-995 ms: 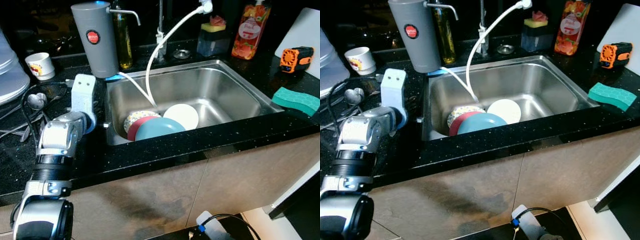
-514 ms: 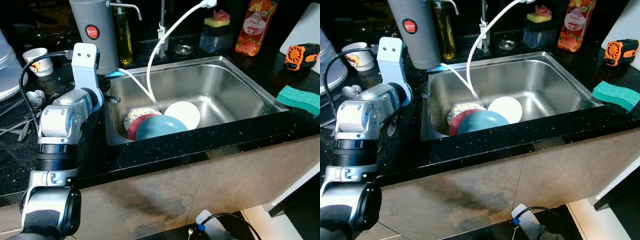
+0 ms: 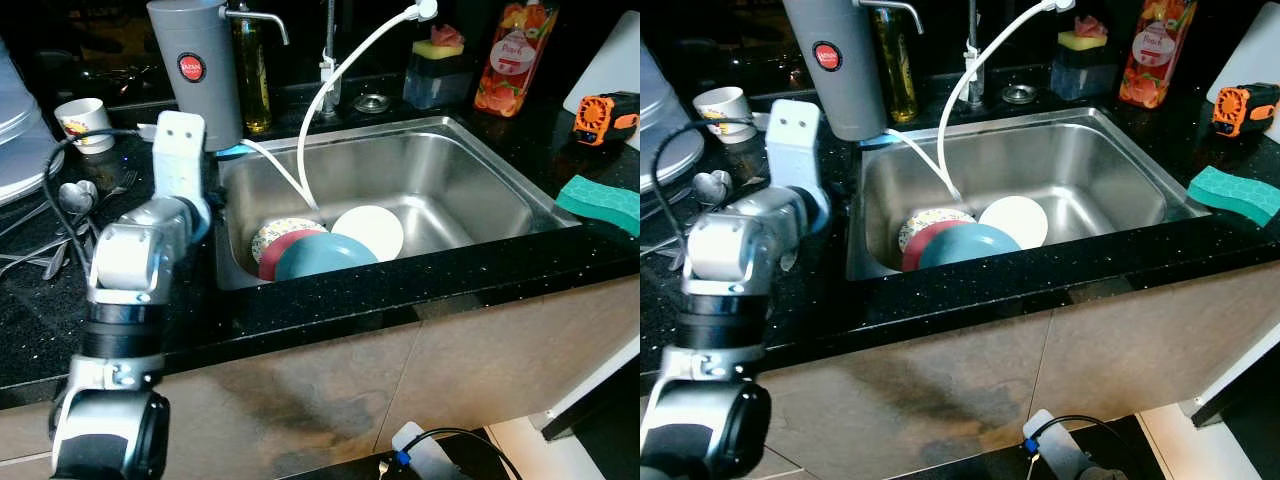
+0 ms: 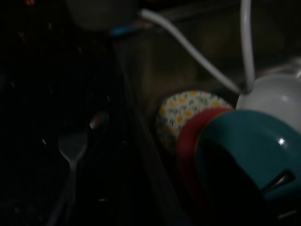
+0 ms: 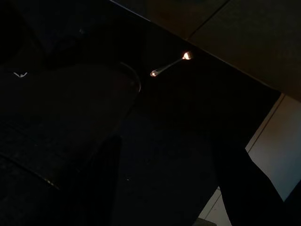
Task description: Kitchen organization
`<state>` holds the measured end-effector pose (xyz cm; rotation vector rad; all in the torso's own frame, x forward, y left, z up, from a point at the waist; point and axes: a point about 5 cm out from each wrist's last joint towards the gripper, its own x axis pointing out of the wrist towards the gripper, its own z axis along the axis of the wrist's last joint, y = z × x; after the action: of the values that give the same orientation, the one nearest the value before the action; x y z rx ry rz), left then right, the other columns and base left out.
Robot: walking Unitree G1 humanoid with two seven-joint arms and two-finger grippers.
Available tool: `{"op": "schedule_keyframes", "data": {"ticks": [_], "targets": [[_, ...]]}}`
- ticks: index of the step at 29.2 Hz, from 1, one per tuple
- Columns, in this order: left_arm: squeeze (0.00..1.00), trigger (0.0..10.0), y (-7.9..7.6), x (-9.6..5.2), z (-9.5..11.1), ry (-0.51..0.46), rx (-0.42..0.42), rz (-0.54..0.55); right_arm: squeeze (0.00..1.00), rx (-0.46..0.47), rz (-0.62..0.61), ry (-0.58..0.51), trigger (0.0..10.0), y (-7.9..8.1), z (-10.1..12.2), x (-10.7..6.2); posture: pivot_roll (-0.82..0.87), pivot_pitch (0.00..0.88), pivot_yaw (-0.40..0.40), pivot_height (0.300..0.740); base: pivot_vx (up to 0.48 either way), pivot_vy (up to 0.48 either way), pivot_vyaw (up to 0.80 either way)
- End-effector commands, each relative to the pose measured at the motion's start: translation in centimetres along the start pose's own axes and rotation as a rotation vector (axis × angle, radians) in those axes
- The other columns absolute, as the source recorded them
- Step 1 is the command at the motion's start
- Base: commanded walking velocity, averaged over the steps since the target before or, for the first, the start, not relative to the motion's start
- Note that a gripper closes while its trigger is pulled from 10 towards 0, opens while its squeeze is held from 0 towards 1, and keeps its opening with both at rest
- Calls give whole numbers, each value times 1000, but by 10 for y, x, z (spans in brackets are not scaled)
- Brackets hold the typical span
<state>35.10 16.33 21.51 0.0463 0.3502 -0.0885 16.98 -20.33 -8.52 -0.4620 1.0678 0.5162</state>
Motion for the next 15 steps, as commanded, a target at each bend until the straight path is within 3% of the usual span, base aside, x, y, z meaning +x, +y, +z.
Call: {"op": "schedule_keyframes", "data": {"ticks": [1, 14, 15], "targets": [[1000, 10000, -1, 1, -7, 31, 5, 20, 0, -8, 6, -1, 10000, 2, 1, 1, 49, 0, 61, 740, 0, 0, 0], [976, 10000, 5, 4, -23, 79, -105, 59, 0, -10, 8, -1, 10000, 3, 1, 1, 51, 0, 61, 740, 0, 0, 0], [0, 10000, 3, 5, -27, 93, -129, 47, 0, -9, 8, -1, 10000, 3, 1, 1, 49, 0, 61, 740, 0, 0, 0]]}}
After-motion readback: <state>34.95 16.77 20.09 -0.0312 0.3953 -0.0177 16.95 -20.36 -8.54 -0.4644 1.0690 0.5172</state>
